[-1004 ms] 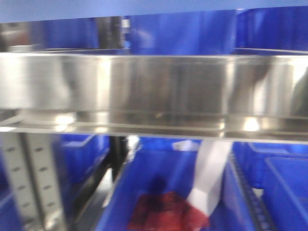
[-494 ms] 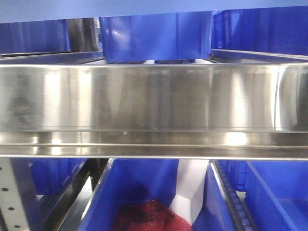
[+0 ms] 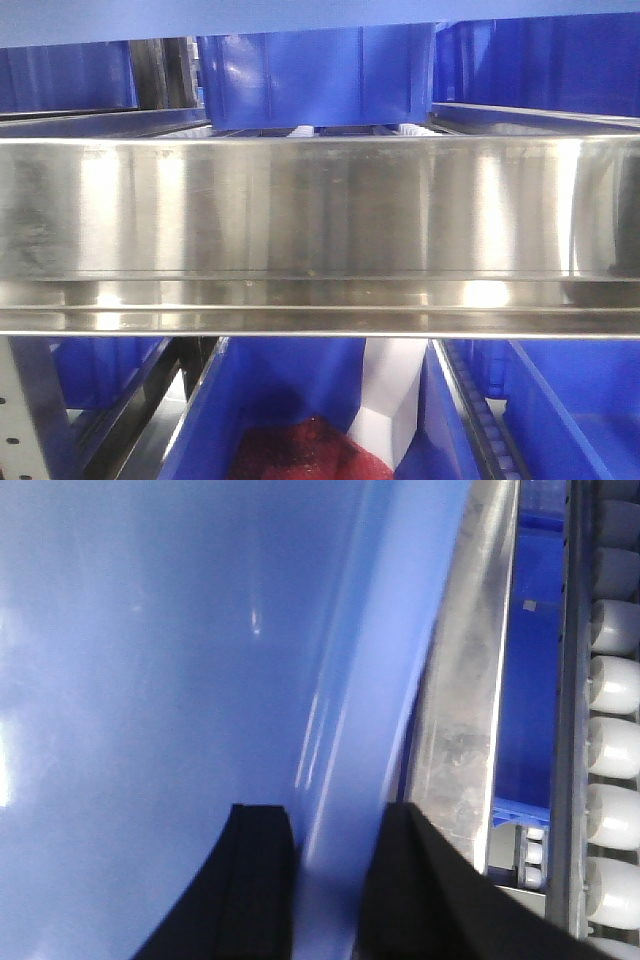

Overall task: Grab blue tray and place on right shelf
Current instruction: 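Extend both arms forward, carrying the tray over the upper shelf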

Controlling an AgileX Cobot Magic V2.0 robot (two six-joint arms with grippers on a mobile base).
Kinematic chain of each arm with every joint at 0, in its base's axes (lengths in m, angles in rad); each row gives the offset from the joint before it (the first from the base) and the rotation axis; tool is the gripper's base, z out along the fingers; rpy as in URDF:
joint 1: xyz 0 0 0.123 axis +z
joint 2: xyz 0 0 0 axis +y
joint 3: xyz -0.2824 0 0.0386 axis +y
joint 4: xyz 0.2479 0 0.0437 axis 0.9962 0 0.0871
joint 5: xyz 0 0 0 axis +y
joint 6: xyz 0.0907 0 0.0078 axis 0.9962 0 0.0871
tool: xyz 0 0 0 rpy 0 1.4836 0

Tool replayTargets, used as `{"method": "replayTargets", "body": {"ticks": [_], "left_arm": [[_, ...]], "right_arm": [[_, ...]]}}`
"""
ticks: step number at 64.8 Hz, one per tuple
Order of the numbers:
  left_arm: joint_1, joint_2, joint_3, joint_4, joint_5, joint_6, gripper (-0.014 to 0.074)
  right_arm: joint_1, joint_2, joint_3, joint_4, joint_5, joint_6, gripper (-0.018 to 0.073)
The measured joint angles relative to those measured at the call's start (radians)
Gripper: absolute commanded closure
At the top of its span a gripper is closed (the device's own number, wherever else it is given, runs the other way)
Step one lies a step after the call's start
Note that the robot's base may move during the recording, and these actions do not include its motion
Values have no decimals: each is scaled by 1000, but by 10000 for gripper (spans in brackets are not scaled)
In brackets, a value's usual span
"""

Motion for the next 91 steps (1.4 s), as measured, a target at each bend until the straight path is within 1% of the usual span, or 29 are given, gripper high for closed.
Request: {"method": "replayTargets", "body": {"ticks": [56, 63, 76, 83, 91], "left_arm": [[0, 0, 0, -3, 0, 0, 645], [21, 2, -5, -13, 0, 2, 645], [54, 80, -75, -19, 6, 11, 645], [59, 154, -113, -7, 2, 19, 645], [59, 229, -123, 9, -12, 20, 644]], "right_arm": [[0, 0, 0, 0, 0, 0, 504], [0, 0, -2, 0, -16, -8, 504], [-28, 82, -72, 2, -30, -31, 504], [-54, 160, -118, 0, -25, -45, 504], [-77, 251, -147, 0, -19, -49, 504]]}}
